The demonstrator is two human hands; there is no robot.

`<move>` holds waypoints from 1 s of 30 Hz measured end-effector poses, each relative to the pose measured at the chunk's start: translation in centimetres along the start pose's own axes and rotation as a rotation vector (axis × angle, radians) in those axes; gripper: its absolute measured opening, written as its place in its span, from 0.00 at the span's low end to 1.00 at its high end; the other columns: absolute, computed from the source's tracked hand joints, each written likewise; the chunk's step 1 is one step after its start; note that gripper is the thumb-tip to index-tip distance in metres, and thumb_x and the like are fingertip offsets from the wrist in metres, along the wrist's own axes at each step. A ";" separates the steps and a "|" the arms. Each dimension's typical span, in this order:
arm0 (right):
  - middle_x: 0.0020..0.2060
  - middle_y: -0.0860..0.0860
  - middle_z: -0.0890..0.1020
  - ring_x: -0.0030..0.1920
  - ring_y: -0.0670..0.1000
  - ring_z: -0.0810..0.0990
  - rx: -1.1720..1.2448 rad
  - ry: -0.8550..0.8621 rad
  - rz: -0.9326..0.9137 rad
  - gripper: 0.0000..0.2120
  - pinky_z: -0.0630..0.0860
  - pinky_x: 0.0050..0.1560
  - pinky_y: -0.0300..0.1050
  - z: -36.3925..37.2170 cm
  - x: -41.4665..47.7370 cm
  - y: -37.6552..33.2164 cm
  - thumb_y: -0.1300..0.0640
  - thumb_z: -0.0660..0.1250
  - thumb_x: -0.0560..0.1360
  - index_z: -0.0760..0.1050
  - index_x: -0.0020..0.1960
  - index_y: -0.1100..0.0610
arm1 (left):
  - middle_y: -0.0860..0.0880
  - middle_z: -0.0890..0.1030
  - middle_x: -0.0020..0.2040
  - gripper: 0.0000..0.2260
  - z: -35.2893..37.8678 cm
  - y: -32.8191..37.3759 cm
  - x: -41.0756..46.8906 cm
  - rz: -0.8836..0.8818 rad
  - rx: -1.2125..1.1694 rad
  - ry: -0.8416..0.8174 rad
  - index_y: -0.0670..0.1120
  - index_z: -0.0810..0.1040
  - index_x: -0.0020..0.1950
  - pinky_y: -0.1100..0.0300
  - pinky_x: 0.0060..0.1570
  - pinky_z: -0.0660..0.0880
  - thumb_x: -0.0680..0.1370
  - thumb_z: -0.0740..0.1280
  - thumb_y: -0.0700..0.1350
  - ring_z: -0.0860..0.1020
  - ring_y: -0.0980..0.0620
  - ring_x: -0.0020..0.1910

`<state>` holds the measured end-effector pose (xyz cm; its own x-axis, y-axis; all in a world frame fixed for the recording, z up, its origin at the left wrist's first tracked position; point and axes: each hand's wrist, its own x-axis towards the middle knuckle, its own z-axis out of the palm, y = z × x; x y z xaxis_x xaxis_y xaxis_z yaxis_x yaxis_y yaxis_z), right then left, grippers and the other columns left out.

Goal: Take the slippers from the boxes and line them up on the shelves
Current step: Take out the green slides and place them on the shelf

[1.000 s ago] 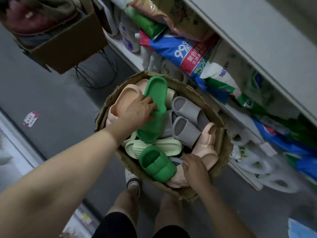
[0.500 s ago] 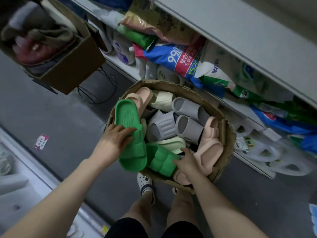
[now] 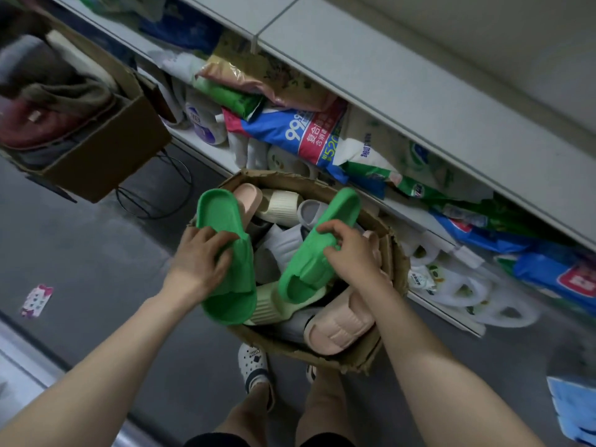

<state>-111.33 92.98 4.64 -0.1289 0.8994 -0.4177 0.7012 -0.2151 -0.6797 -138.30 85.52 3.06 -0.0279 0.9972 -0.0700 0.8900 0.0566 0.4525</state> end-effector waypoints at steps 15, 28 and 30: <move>0.70 0.60 0.68 0.68 0.60 0.68 -0.168 0.044 0.104 0.32 0.65 0.62 0.45 0.7 2.4 6.3 0.56 0.68 0.77 0.58 0.77 0.55 | 0.38 0.57 0.74 0.33 7.8 0.8 2.6 -0.252 -0.196 -0.124 0.49 0.58 0.75 0.42 0.55 0.75 0.74 0.71 0.44 0.72 0.32 0.61; 0.72 0.54 0.70 0.69 0.57 0.71 0.048 -0.128 0.311 0.44 0.69 0.69 0.56 1.8 5.3 9.2 0.37 0.70 0.70 0.52 0.78 0.49 | 0.45 0.76 0.65 0.37 9.2 2.2 3.3 -0.393 -0.474 -0.147 0.54 0.57 0.76 0.47 0.59 0.75 0.72 0.73 0.50 0.77 0.45 0.60; 0.72 0.52 0.70 0.68 0.55 0.73 0.118 -0.156 0.306 0.51 0.72 0.67 0.56 2.6 5.5 10.0 0.30 0.67 0.62 0.52 0.77 0.47 | 0.46 0.78 0.63 0.34 9.2 2.5 3.6 -0.412 -0.510 -0.153 0.56 0.58 0.75 0.47 0.57 0.77 0.73 0.72 0.51 0.78 0.46 0.58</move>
<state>-106.83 94.78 -6.04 -0.0373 0.7200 -0.6930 0.6389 -0.5160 -0.5706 -132.00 88.75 -4.21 -0.2215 0.8728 -0.4348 0.4931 0.4849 0.7223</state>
